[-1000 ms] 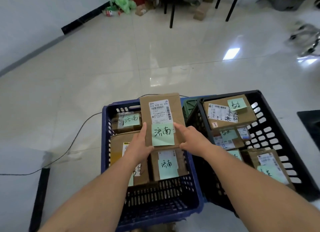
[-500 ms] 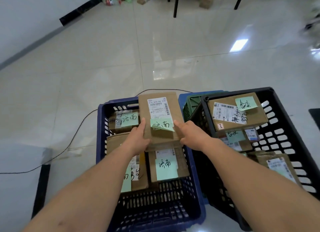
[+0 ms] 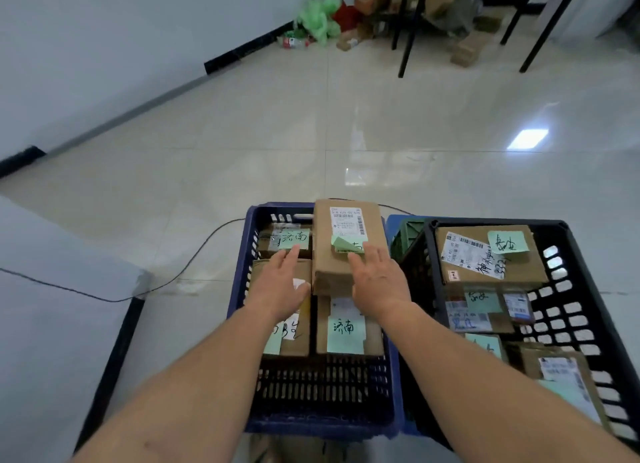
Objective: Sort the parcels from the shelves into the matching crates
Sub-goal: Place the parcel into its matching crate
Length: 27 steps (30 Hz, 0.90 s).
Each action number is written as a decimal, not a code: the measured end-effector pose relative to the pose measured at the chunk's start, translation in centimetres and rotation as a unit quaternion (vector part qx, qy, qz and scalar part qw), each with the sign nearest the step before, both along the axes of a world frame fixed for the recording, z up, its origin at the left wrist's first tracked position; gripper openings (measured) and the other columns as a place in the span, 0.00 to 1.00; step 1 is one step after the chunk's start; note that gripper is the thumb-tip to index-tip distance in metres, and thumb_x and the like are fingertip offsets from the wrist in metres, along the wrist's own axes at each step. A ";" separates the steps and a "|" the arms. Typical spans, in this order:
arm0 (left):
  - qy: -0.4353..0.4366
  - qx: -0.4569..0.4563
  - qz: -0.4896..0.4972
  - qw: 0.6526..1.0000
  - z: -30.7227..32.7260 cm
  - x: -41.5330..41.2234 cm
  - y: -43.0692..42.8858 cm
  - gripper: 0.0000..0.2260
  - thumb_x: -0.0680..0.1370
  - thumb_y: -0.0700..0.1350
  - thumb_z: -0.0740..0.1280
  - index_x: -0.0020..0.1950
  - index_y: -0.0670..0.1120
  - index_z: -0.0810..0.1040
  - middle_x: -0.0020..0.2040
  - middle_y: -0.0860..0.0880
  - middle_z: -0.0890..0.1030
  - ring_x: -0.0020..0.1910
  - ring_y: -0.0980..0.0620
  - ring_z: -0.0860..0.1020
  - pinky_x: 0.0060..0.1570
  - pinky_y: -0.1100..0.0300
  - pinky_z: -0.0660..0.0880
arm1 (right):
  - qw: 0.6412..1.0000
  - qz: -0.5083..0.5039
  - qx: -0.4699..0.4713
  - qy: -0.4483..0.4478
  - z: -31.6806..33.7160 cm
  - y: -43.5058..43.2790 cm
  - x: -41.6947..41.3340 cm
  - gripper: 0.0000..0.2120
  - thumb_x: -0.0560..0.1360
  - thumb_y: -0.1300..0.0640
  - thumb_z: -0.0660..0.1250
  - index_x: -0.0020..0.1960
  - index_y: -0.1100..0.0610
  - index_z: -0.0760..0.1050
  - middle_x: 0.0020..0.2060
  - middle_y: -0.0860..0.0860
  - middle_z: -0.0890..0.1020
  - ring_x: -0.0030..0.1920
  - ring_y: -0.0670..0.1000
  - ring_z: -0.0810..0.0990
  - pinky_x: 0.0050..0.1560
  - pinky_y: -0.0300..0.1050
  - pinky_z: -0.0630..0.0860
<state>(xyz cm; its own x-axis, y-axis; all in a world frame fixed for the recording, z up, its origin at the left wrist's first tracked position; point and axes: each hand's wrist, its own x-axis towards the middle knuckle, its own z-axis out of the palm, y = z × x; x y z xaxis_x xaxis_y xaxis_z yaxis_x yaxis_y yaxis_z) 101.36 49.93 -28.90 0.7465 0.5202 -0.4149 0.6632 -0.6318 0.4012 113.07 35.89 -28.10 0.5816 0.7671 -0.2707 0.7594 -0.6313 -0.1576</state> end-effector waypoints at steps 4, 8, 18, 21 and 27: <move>0.012 0.076 0.020 0.997 2.6 -3.9 -0.3 0.34 0.80 0.56 0.59 0.79 0.52 0.43 0.79 0.49 0.46 0.78 0.49 0.49 0.74 0.52 0.54 | 0.995 0.087 0.035 -0.021 2.4 1.7 -3.9 0.20 0.75 0.62 0.59 0.67 0.57 0.65 0.67 0.58 0.66 0.67 0.58 0.65 0.68 0.52 0.65; 0.014 0.138 0.066 0.988 5.4 -8.8 -0.9 0.32 0.81 0.57 0.56 0.79 0.51 0.43 0.79 0.48 0.45 0.77 0.49 0.49 0.75 0.54 0.50 | 0.984 0.163 0.064 -0.038 5.1 3.1 -8.3 0.19 0.75 0.61 0.59 0.66 0.58 0.66 0.68 0.60 0.65 0.67 0.59 0.65 0.67 0.53 0.65; 0.057 0.232 0.207 0.949 9.7 -26.8 -9.0 0.30 0.81 0.59 0.52 0.79 0.51 0.43 0.79 0.46 0.44 0.78 0.48 0.46 0.75 0.50 0.47 | 0.929 0.343 0.122 -0.071 10.4 0.6 -22.9 0.20 0.80 0.56 0.55 0.70 0.59 0.64 0.70 0.61 0.64 0.68 0.60 0.64 0.65 0.53 0.65; 0.084 0.235 0.254 0.934 10.1 -32.8 -13.5 0.30 0.81 0.59 0.51 0.79 0.51 0.42 0.79 0.45 0.44 0.78 0.47 0.47 0.75 0.49 0.47 | 0.903 0.403 0.126 -0.076 11.3 -1.9 -28.3 0.21 0.80 0.54 0.56 0.71 0.59 0.63 0.71 0.60 0.64 0.69 0.60 0.63 0.66 0.53 0.64; 0.112 0.213 0.360 0.901 10.7 -43.5 -21.6 0.30 0.82 0.59 0.51 0.79 0.51 0.41 0.79 0.45 0.41 0.78 0.48 0.44 0.75 0.48 0.43 | 0.861 0.485 0.139 -0.063 12.3 -6.8 -37.9 0.20 0.80 0.52 0.56 0.71 0.57 0.63 0.70 0.58 0.64 0.69 0.59 0.63 0.67 0.51 0.63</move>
